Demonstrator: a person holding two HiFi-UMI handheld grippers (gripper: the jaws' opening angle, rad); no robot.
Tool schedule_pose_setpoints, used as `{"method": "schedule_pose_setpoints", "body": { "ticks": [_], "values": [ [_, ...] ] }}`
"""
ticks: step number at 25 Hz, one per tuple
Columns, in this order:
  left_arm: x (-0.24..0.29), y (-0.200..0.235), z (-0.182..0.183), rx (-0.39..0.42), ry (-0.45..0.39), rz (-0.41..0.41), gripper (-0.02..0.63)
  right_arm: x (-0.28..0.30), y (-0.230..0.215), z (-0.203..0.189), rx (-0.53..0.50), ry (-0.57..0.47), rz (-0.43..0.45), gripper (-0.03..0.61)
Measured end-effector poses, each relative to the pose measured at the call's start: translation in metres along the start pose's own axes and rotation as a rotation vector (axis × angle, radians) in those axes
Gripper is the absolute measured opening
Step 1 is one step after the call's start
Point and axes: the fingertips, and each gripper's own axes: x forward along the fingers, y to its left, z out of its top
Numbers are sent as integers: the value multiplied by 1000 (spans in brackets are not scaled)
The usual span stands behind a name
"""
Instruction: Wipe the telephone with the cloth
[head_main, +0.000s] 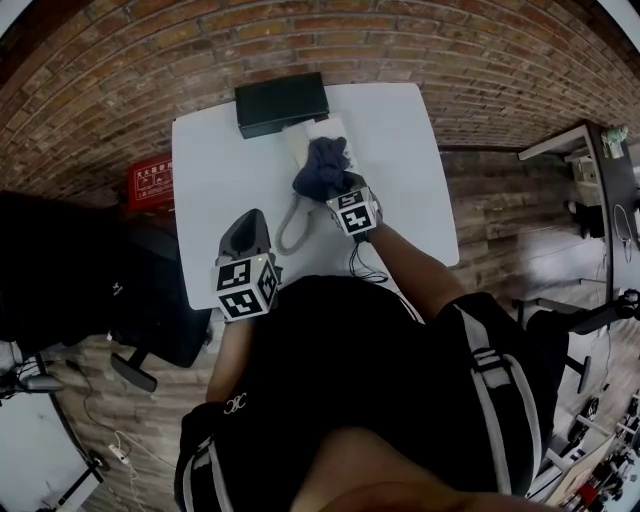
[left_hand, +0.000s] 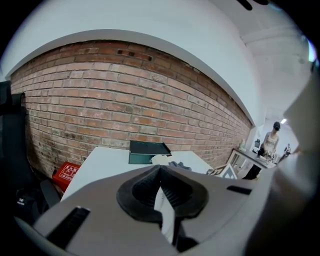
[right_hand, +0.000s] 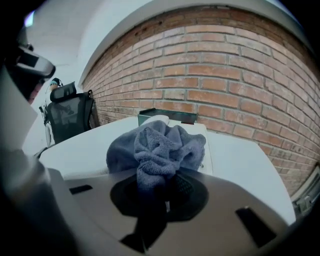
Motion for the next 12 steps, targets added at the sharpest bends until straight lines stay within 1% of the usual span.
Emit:
{"method": "schedule_pose_setpoints", "body": {
  "ticks": [2, 5, 8, 12],
  "values": [
    [1, -1, 1, 3, 1, -1, 1, -4, 1, -10, -15, -12, -6, 32],
    [1, 1, 2, 4, 1, 0, 0, -6, 2, -12, 2, -31, -18, 32],
    [1, 2, 3, 6, 2, -1, 1, -6, 2, -13, 2, -19, -21, 32],
    [0, 4, 2, 7, 5, -1, 0, -10, 6, -17, -25, -7, -16, 34]
  ]
}}
